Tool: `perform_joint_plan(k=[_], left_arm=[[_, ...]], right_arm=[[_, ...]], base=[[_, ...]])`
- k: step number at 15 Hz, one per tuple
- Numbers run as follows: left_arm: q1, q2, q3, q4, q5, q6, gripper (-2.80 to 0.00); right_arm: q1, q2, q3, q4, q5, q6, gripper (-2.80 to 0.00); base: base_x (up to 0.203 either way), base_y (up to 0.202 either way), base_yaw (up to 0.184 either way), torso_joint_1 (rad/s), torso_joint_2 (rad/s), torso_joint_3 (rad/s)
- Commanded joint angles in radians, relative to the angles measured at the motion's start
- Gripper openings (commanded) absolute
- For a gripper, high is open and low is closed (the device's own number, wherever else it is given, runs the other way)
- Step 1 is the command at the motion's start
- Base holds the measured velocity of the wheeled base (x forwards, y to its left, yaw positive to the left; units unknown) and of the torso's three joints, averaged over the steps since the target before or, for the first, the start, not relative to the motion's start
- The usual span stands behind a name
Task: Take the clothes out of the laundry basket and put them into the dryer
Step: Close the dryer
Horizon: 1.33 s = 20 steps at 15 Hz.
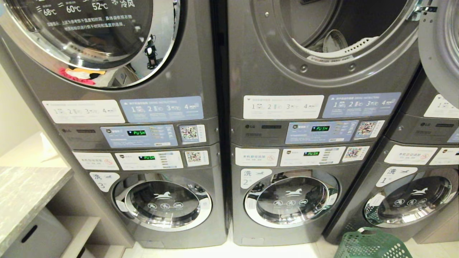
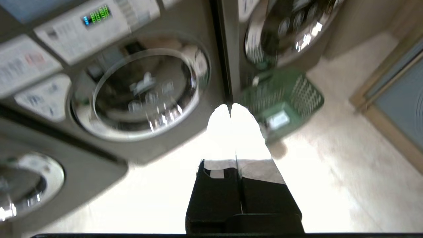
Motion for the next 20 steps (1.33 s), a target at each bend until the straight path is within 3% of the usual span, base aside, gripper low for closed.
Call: perform_joint_plan(k=[1, 4, 6, 10, 13, 15, 20], left_arm=[[0.0, 0.001, 0.002, 0.0, 0.0, 0.0, -2.8], [0.0, 0.001, 0.0, 0.0, 0.0, 0.0, -2.8], [0.0, 0.001, 0.001, 0.0, 0.0, 0.0, -2.8], [0.0, 0.001, 0.001, 0.0, 0.0, 0.0, -2.8], [0.0, 0.001, 0.002, 0.0, 0.0, 0.0, -2.8], [0.0, 0.001, 0.002, 0.0, 0.0, 0.0, -2.8], [0.0, 0.001, 0.001, 0.0, 0.0, 0.0, -2.8]], right_arm=[[-0.001, 0.21, 0.026, -0.071, 0.012, 0.007, -2.8], [-0.016, 0.448, -0.087, -0.254, 0.026, 0.0, -2.8], [-0.049, 0.571, -0.163, -0.312, 0.032, 0.004, -2.8], [-0.103, 0.675, -0.18, -0.391, 0.035, 0.008, -2.8], [-0.243, 0.703, -0.211, -0.4, 0.055, 0.005, -2.8], [-0.354, 0.694, -0.206, -0.4, 0.124, -0.007, -2.8], [-0.742, 0.557, -0.235, -0.439, 0.193, -0.055, -2.8]], base=[[0.0, 0.0, 0.0, 0.0, 0.0, 0.0], [0.0, 0.0, 0.0, 0.0, 0.0, 0.0], [0.0, 0.0, 0.0, 0.0, 0.0, 0.0], [0.0, 0.0, 0.0, 0.0, 0.0, 0.0], [0.0, 0.0, 0.0, 0.0, 0.0, 0.0], [0.0, 0.0, 0.0, 0.0, 0.0, 0.0], [0.0, 0.0, 0.0, 0.0, 0.0, 0.0]])
